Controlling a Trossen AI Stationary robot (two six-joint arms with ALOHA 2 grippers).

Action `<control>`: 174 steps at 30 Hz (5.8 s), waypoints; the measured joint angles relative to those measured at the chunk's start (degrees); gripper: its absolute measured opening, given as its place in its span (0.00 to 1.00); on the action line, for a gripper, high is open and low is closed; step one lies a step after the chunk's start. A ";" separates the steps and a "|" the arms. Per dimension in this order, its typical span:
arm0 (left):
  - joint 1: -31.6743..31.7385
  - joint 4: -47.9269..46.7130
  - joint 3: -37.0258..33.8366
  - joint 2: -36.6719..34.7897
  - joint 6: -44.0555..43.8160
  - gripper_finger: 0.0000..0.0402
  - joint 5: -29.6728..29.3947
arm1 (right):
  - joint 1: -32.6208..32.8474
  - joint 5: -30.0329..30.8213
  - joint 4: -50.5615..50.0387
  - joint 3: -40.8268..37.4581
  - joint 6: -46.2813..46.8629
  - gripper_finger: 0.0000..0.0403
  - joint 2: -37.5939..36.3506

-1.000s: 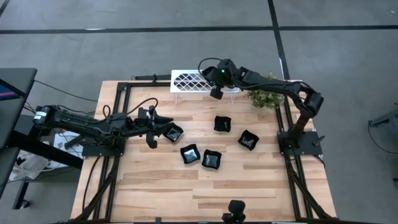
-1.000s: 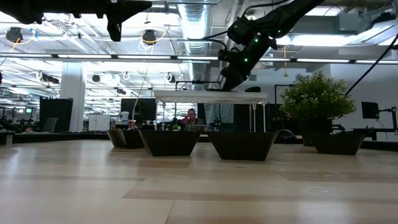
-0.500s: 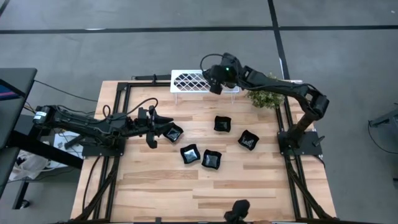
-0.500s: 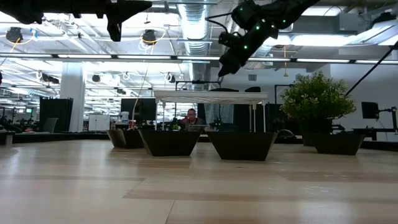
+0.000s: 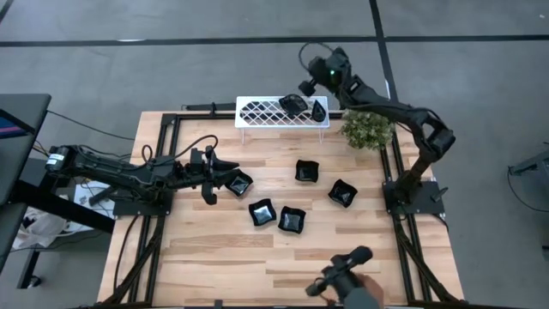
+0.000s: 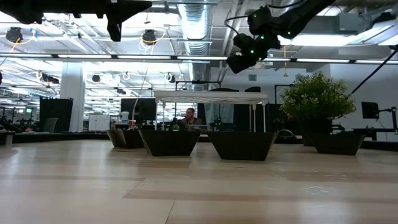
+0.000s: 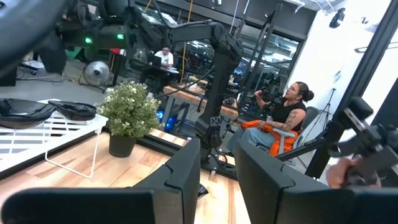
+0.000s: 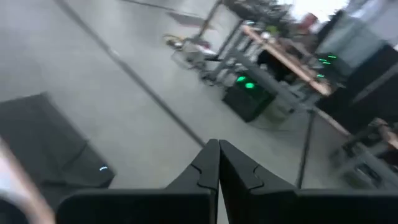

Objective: Pick & Place Mini shaped plates
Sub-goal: Stack the leaf shaped plate on top of the leaf shaped plate on the shelf, then put the distorted square plate on the shelf

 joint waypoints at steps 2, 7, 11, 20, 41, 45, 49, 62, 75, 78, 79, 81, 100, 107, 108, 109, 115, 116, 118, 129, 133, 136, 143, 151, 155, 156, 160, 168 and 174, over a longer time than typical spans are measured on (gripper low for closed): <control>0.01 0.00 0.00 0.00 0.00 0.25 0.00 | -1.31 -0.83 2.65 0.00 -0.52 0.00 -0.03; 0.00 0.01 0.00 0.00 0.00 0.25 0.00 | -4.32 -3.60 8.04 0.04 -1.02 0.00 -0.05; 0.00 0.02 0.00 0.00 0.00 0.25 0.00 | -5.50 -6.27 9.11 0.12 1.81 0.00 2.12; 0.01 0.01 0.00 0.00 0.01 0.25 0.00 | -5.73 -1.10 18.06 0.02 1.66 0.00 12.18; 0.02 0.00 0.00 0.00 0.02 0.25 0.00 | -2.33 -0.32 18.59 1.70 -2.86 0.00 15.80; 0.01 0.00 0.00 0.00 0.02 0.25 0.00 | -2.38 0.15 17.07 1.70 -3.09 0.00 15.80; 0.00 0.00 0.00 0.00 0.00 0.25 0.00 | -2.33 1.78 15.98 1.70 -3.49 0.00 15.78; 0.01 0.00 0.00 0.00 0.01 0.25 0.00 | 0.66 7.56 15.79 1.70 -7.84 0.00 15.76; 0.02 0.00 0.00 0.00 0.02 0.25 0.00 | 1.86 13.41 16.33 1.70 -11.81 0.00 15.67; 0.01 0.00 0.00 0.00 0.01 0.25 0.00 | 1.87 14.75 16.42 1.70 -12.35 0.00 15.66; 0.01 0.00 0.00 0.00 0.01 0.25 0.00 | 1.86 14.88 16.31 1.70 -12.36 0.00 15.53; 0.00 0.00 0.00 0.00 0.00 0.25 0.00 | 1.88 14.97 15.83 1.70 -12.54 0.00 15.15; 0.00 0.00 0.00 0.00 0.00 0.25 0.00 | 4.45 -0.47 2.80 0.91 1.35 0.00 -0.50; 0.02 0.00 0.00 0.00 0.00 0.25 0.00 | 6.76 -9.35 3.25 -13.38 8.56 0.00 -16.30; 0.02 0.00 0.00 0.00 0.00 0.25 0.00 | 7.59 -9.43 4.26 -16.09 9.21 0.00 -18.88; 0.01 0.00 0.00 -0.01 0.02 0.25 0.00 | 8.62 -9.47 5.45 -18.92 9.87 0.00 -21.57; 0.02 0.00 0.00 0.00 0.00 0.25 0.00 | 16.68 -11.21 9.58 -33.62 10.16 0.00 -34.61; 0.02 0.00 0.00 0.00 0.01 0.25 0.00 | 17.92 -11.21 9.82 -35.33 10.22 0.00 -35.95; 0.02 0.00 0.00 0.00 0.00 0.25 0.00 | 20.37 -11.17 8.70 -38.02 10.87 0.00 -37.87; 0.01 0.00 0.00 0.00 0.00 0.25 -0.01 | 30.23 -12.01 10.12 -41.20 18.92 0.00 -37.22; 0.01 0.00 0.00 0.00 0.00 0.25 0.00 | 32.96 -13.18 7.78 -41.18 17.62 0.00 -36.64; 0.02 0.00 0.00 -0.01 0.01 0.25 0.00 | 34.01 -13.20 4.05 -41.13 17.56 0.00 -36.71; 0.02 0.00 0.00 0.00 0.02 0.25 0.00 | 35.96 -13.82 -4.11 -41.13 21.07 0.00 -35.17; 0.00 0.55 0.00 0.00 0.35 0.25 0.00 | 40.18 -13.77 -9.07 -41.16 25.55 0.00 -31.59; 0.04 2.44 0.00 0.01 0.10 0.25 -0.01 | 42.07 -13.71 -8.58 -41.16 25.66 0.00 -31.00; 0.04 3.43 0.00 0.02 0.04 0.25 -0.02 | 42.51 -13.71 -8.16 -41.13 25.67 0.00 -31.00; 1.09 7.14 0.00 -0.02 3.33 0.25 0.03 | 44.20 -13.67 -7.09 -41.13 25.67 0.00 -31.70; 6.35 10.05 -0.01 0.02 6.19 0.25 -5.17 | 45.65 -13.62 -5.77 -41.13 25.62 0.00 -31.04; 12.25 12.08 0.14 -0.10 3.15 0.25 1.92 | 45.62 -13.56 -4.77 -41.11 25.20 0.00 -31.11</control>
